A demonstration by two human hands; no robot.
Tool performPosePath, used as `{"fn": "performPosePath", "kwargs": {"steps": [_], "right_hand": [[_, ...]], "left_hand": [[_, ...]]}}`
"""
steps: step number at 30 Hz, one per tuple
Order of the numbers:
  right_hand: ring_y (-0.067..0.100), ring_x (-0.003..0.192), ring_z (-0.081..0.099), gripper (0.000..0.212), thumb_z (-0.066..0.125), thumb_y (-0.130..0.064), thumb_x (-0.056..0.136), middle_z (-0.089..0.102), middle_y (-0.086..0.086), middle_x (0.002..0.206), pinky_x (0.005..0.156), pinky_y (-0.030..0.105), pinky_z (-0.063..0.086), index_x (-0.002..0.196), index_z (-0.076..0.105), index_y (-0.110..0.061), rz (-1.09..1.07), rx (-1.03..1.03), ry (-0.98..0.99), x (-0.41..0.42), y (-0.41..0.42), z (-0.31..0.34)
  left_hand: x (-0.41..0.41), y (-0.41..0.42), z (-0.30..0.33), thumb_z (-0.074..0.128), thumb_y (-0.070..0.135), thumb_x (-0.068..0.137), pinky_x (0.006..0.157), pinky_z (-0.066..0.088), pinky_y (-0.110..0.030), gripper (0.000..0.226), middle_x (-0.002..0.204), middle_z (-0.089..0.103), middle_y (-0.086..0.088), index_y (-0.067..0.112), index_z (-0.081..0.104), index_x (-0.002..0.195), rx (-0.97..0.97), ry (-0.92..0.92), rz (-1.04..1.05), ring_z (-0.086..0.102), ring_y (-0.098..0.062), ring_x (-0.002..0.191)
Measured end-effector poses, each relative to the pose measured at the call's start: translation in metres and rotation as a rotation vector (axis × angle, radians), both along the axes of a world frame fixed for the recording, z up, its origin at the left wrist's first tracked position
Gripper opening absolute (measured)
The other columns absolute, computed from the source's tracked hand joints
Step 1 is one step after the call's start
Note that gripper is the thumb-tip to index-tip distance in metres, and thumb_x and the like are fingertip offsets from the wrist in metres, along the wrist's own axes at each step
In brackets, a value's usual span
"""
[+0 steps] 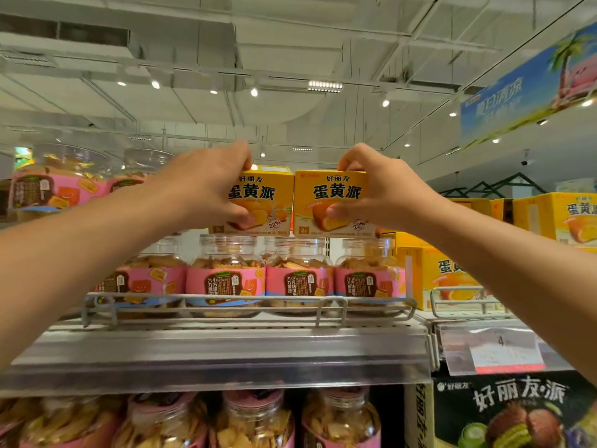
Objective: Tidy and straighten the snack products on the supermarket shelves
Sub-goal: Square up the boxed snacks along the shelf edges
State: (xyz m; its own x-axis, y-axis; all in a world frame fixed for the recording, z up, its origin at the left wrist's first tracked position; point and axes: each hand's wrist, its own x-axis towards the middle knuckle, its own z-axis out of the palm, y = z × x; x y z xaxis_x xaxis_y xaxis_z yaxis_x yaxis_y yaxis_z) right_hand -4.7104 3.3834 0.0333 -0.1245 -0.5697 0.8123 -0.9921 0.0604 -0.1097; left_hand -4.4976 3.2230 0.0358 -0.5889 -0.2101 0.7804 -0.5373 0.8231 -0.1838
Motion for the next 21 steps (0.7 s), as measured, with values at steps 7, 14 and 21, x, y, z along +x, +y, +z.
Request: {"fn": "performPosePath", "kwargs": {"steps": [7, 14, 21], "right_hand": [[0.01, 0.097, 0.064, 0.065, 0.085, -0.034, 0.069, 0.064, -0.005, 0.112, 0.077, 0.033, 0.06, 0.127, 0.054, -0.026, 0.061, -0.128, -0.049, 0.003, 0.041, -0.006], [-0.003, 0.086, 0.067, 0.066, 0.076, -0.054, 0.059, 0.066, -0.016, 0.102, 0.066, 0.014, 0.055, 0.118, 0.057, -0.031, 0.006, -0.201, -0.025, -0.009, 0.137, -0.028], [0.001, 0.083, 0.066, 0.063, 0.078, -0.055, 0.061, 0.067, -0.021, 0.101, 0.068, 0.014, 0.052, 0.118, 0.058, -0.035, -0.15, -0.215, 0.026, -0.033, 0.214, -0.073]], "left_hand": [[0.004, 0.008, -0.004, 0.087, 0.031, 0.067, 0.085, 0.044, -0.038, 0.075, 0.118, 0.062, -0.01, 0.015, 0.052, 0.132, -0.074, 0.155, -0.204, 0.056, -0.027, 0.104], [-0.017, 0.025, -0.02, 0.08, 0.05, 0.058, 0.073, 0.042, -0.03, 0.078, 0.101, 0.062, 0.002, 0.024, 0.053, 0.127, -0.12, 0.273, -0.505, 0.051, -0.014, 0.086], [-0.06, 0.042, -0.038, 0.075, 0.062, 0.063, 0.079, 0.048, -0.039, 0.07, 0.107, 0.052, 0.024, 0.047, 0.048, 0.125, -0.13, 0.259, -0.697, 0.057, -0.016, 0.092]]}}
